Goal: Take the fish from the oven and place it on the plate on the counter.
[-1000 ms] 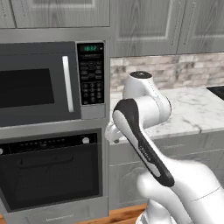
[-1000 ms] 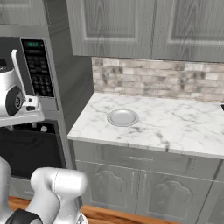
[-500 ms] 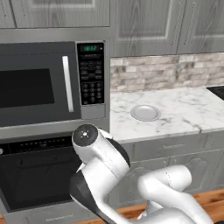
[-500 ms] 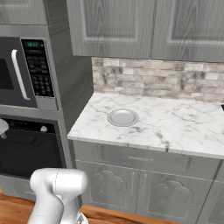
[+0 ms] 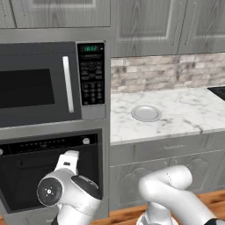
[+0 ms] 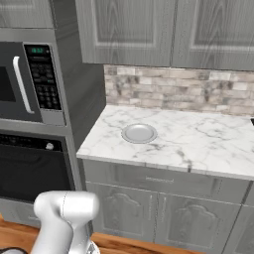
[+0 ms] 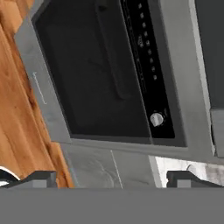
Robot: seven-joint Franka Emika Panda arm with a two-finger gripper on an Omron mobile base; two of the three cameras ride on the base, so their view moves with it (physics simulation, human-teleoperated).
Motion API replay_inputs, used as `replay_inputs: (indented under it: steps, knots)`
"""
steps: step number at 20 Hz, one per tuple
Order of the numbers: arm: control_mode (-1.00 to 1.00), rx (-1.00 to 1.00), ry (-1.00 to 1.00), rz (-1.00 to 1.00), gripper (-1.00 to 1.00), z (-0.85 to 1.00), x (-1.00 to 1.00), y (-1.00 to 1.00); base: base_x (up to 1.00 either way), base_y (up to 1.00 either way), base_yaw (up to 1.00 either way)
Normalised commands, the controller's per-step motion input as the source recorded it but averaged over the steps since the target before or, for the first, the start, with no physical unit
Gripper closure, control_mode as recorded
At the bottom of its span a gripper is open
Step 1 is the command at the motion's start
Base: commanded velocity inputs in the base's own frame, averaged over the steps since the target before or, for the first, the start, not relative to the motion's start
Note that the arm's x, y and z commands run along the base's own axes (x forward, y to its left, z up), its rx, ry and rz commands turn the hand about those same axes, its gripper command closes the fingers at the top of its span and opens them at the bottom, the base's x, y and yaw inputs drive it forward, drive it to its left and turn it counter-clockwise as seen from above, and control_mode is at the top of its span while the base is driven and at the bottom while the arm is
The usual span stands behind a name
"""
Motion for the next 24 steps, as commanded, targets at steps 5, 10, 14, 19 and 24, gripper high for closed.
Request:
replay_inputs:
  steps: [5,10,14,19,24]
  knots:
    - [-1.0,-0.3,-0.2,0.25,-1.0,-0.56,0.46,0.48,0.0,0.0,0.0]
    - [-1.0,-0.3,-0.24,0.22,-1.0,-0.56,0.68,0.38,0.0,0.0,0.0]
    - [-1.0,-0.2,-0.21,0.14,-1.0,-0.3,0.68,0.35,0.0,0.0,0.0]
    - [-1.0,-0.02,-0.19,0.01,-1.0,-0.27,0.54,0.47,0.0,0.0,0.0]
    - [-1.0,0.02,-0.12,-0.04,-1.0,-0.22,0.28,0.37,0.0,0.0,0.0]
